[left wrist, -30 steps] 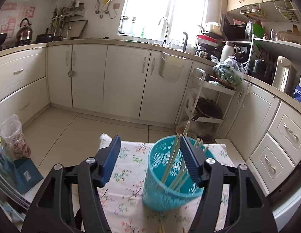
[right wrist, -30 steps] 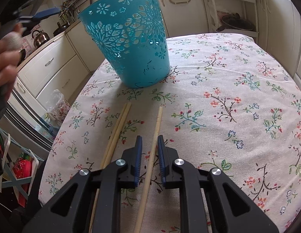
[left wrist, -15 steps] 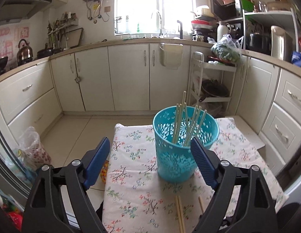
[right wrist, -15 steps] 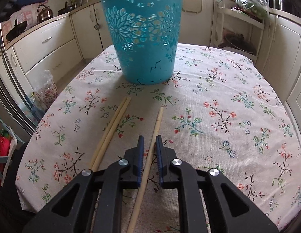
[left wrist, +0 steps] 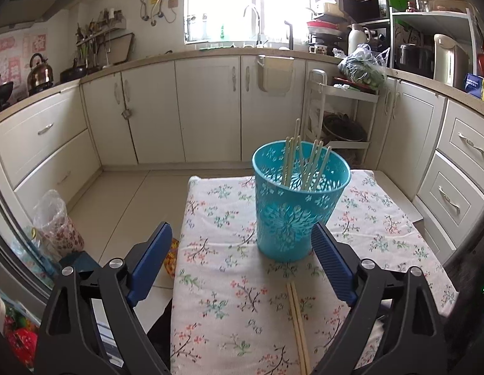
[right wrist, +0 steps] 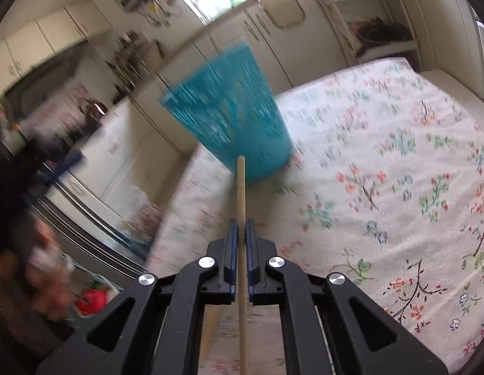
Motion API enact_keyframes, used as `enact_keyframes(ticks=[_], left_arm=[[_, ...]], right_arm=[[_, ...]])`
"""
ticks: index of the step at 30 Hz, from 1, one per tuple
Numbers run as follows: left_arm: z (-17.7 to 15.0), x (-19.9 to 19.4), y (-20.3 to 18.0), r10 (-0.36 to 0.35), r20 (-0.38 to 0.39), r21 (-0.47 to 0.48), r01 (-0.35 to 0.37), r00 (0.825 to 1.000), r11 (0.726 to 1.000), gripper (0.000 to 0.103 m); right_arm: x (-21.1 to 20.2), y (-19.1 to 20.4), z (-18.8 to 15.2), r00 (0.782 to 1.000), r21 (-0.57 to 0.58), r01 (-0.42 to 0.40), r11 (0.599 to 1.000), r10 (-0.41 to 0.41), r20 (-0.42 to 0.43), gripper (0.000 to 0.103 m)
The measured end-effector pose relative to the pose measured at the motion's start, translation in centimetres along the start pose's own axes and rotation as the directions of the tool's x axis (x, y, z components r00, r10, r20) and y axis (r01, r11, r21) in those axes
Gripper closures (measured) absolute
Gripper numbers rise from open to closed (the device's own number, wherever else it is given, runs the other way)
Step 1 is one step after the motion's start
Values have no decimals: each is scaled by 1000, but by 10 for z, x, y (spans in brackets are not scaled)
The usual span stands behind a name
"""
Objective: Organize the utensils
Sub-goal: 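Carry the stick over the teal basket with the right tool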
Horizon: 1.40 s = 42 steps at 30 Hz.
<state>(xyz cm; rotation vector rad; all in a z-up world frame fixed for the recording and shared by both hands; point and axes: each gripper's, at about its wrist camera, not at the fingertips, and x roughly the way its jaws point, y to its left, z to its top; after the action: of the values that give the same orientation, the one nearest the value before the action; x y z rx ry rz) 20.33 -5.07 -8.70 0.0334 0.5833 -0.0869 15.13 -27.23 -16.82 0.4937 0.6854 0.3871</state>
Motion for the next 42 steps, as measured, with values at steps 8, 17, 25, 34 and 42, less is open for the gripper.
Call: enact_keyframes(ticks=[8,17,25,34,42], left_arm=[[-16,6,16,-9,-45,-42,7,999,999,15],[-25,15,36,-20,-83,-109,11,996,994,15],[-36,20,49,-39,-118,-150,21,992,988,15],[-52,19,47,-66,-161,-166,39,985,985,15],[-54,-13,49,-52,-150,-154,29,987,988,15]], right_arm=[[-44,31,33,984,-27,-104,994,106,140,97],[-59,48,67,979,-76,-95,993,107,172,97],[-79,82,141,965,-168,-95,981,132,226,97],[4,102,191,981,-293,107,950,-53,186,97],[100,80,171,976,-304,212,929,-218,17,97]])
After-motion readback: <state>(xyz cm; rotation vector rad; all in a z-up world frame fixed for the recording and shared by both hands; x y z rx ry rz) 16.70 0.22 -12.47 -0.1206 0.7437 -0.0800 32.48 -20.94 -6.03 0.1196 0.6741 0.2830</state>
